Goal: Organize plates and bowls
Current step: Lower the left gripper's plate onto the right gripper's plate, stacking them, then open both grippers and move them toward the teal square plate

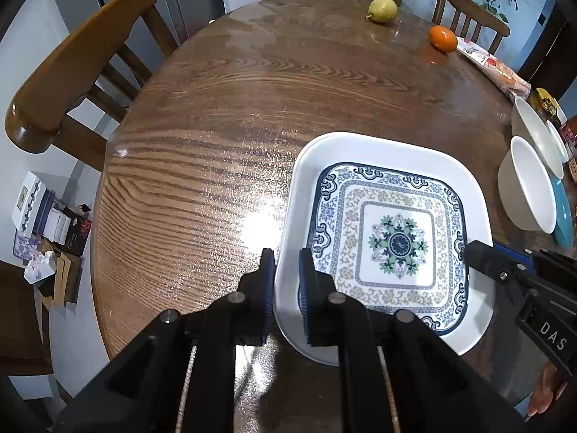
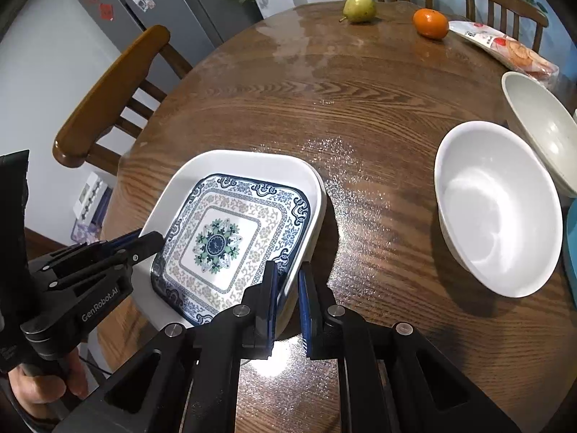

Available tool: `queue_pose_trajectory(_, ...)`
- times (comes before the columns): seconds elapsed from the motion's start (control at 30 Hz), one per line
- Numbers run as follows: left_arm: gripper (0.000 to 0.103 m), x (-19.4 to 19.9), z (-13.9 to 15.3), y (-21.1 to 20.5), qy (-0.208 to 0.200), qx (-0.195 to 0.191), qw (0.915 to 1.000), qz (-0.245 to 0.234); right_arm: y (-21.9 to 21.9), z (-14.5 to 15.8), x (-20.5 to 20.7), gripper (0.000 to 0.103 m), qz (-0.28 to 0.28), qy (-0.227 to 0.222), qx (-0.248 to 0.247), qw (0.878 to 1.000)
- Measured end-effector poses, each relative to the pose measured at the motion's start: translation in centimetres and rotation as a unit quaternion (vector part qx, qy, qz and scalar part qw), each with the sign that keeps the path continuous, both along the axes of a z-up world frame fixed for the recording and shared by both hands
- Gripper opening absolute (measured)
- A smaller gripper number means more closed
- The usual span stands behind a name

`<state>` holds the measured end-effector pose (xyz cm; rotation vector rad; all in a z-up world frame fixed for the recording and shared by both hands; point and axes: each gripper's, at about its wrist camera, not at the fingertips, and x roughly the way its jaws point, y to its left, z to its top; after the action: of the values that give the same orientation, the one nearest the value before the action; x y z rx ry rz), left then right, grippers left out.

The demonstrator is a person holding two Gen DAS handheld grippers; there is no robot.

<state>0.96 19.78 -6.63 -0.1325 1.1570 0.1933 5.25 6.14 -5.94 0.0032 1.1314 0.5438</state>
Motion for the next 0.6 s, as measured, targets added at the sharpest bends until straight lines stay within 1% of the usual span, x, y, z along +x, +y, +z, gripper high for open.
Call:
queue_pose_trajectory(0.27, 0.012, 0.3, -0.1, -0.1, 0.003, 0.003, 1.0, -0.002, 0.4, 0.1, -0.1, 0.013, -0.001, -0.002, -0.008, 1.0)
queue_pose_trajectory(0.5, 0.014, 0.7, -0.4, 0.3, 0.005, 0.001, 1.0, 0.004, 0.9, 0.2, -0.2, 0.013, 0.008, -0.012, -0.027, 1.0)
queue_pose_trajectory(0.6, 0.014, 0.7, 0.3, 0.1, -0.009, 0.008, 0.9999, 0.006, 1.0, 0.3, -0.2, 0.013, 0.006, -0.019, -0.036, 0.999)
